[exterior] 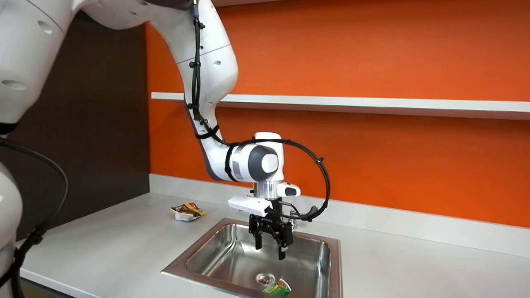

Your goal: Remove the snacks bar from the sink and place it on the counter top

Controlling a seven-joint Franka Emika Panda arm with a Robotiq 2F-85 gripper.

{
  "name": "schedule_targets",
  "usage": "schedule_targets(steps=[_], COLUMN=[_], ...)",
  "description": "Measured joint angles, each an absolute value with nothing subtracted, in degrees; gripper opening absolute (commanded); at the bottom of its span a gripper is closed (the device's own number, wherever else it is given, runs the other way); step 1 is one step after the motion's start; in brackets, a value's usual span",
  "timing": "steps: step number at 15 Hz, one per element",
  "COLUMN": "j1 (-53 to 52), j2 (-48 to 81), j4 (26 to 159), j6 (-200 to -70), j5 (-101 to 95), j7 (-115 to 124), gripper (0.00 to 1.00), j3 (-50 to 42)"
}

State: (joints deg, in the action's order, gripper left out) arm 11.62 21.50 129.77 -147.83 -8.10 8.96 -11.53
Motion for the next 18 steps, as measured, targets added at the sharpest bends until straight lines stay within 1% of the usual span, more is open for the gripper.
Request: schedule_targets(steps=[8, 18], j1=[10.7, 10.4], j2=[29.2, 29.3], j4=[125.8, 125.5], j6=[-149.3, -149.3], j5=[-6.5, -6.5], j7=[9.1, 9.1], gripper=[1.0, 1.0], j3=[-11.9, -12.1])
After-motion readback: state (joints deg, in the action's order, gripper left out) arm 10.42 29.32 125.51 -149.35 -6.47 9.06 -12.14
